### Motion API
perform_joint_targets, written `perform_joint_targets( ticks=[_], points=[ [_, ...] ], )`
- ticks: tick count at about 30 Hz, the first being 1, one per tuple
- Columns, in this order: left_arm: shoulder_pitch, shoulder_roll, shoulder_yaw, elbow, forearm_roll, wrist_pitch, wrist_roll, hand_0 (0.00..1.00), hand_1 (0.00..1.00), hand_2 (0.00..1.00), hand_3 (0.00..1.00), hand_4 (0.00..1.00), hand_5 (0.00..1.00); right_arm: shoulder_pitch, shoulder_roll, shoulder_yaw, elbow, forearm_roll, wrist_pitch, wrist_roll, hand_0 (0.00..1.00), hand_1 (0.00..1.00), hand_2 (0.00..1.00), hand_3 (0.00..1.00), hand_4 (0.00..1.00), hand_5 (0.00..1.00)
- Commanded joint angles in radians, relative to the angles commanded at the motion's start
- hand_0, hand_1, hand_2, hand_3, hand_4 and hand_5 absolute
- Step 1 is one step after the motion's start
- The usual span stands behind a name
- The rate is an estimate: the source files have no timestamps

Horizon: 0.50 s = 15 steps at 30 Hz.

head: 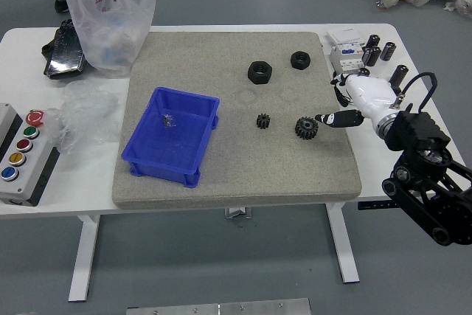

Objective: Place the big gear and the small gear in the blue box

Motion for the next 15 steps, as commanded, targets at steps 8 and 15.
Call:
perform_joint_targets(
  ticks=[8, 15],
  points=[
    [0.008, -0.004, -0.034, -0.001, 0.031, -0.005, 0.015, 0.732, 0.617, 0.57, 0.704, 0.644, 0.465, 0.058, 0.026, -0.092, -0.09, 0.061, -0.015, 0.03, 0.511, 0.662, 0.807, 0.825, 0.985, 0.496],
    [0.012, -0.006, -0.078, -0.003, 0.069, -0.011, 0.032, 0.732, 0.616, 0.57, 0.705, 0.647, 0.464, 0.13, 0.061, -0.199, -0.202, 0.136, -0.038, 0.055, 0.446, 0.636, 0.752, 0.8, 0.959, 0.467]
  ],
)
